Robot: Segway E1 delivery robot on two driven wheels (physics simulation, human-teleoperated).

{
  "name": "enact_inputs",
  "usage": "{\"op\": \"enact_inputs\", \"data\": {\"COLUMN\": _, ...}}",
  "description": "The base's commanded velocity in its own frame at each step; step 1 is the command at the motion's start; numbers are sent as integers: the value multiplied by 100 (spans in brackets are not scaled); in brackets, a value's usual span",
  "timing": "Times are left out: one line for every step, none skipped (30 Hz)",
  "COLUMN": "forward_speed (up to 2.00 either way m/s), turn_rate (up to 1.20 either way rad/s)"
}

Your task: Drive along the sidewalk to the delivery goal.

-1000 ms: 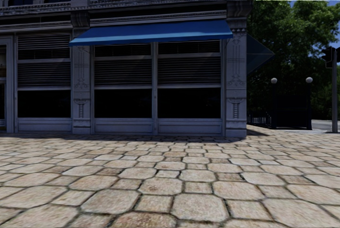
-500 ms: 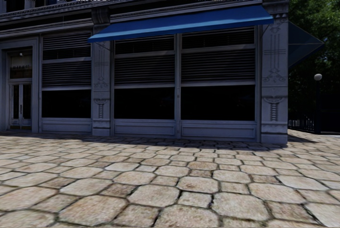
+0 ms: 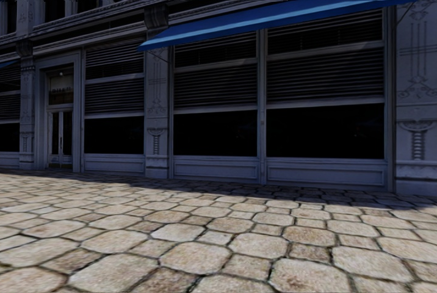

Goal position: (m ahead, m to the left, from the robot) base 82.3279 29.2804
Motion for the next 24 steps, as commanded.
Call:
{"op": "enact_inputs", "data": {"forward_speed": 123, "turn_rate": 58}}
{"op": "enact_inputs", "data": {"forward_speed": 123, "turn_rate": 58}}
{"op": "enact_inputs", "data": {"forward_speed": 123, "turn_rate": 58}}
{"op": "enact_inputs", "data": {"forward_speed": 123, "turn_rate": 58}}
{"op": "enact_inputs", "data": {"forward_speed": 123, "turn_rate": 58}}
{"op": "enact_inputs", "data": {"forward_speed": 123, "turn_rate": 58}}
{"op": "enact_inputs", "data": {"forward_speed": 123, "turn_rate": 58}}
{"op": "enact_inputs", "data": {"forward_speed": 124, "turn_rate": 58}}
{"op": "enact_inputs", "data": {"forward_speed": 124, "turn_rate": 58}}
{"op": "enact_inputs", "data": {"forward_speed": 124, "turn_rate": 58}}
{"op": "enact_inputs", "data": {"forward_speed": 125, "turn_rate": 58}}
{"op": "enact_inputs", "data": {"forward_speed": 126, "turn_rate": 58}}
{"op": "enact_inputs", "data": {"forward_speed": 126, "turn_rate": 58}}
{"op": "enact_inputs", "data": {"forward_speed": 126, "turn_rate": 58}}
{"op": "enact_inputs", "data": {"forward_speed": 131, "turn_rate": 58}}
{"op": "enact_inputs", "data": {"forward_speed": 200, "turn_rate": 58}}
{"op": "enact_inputs", "data": {"forward_speed": 200, "turn_rate": 58}}
{"op": "enact_inputs", "data": {"forward_speed": 200, "turn_rate": 58}}
{"op": "enact_inputs", "data": {"forward_speed": 200, "turn_rate": 58}}
{"op": "enact_inputs", "data": {"forward_speed": 200, "turn_rate": 58}}
{"op": "enact_inputs", "data": {"forward_speed": 200, "turn_rate": 58}}
{"op": "enact_inputs", "data": {"forward_speed": 200, "turn_rate": 58}}
{"op": "enact_inputs", "data": {"forward_speed": 200, "turn_rate": 58}}
{"op": "enact_inputs", "data": {"forward_speed": 200, "turn_rate": 58}}
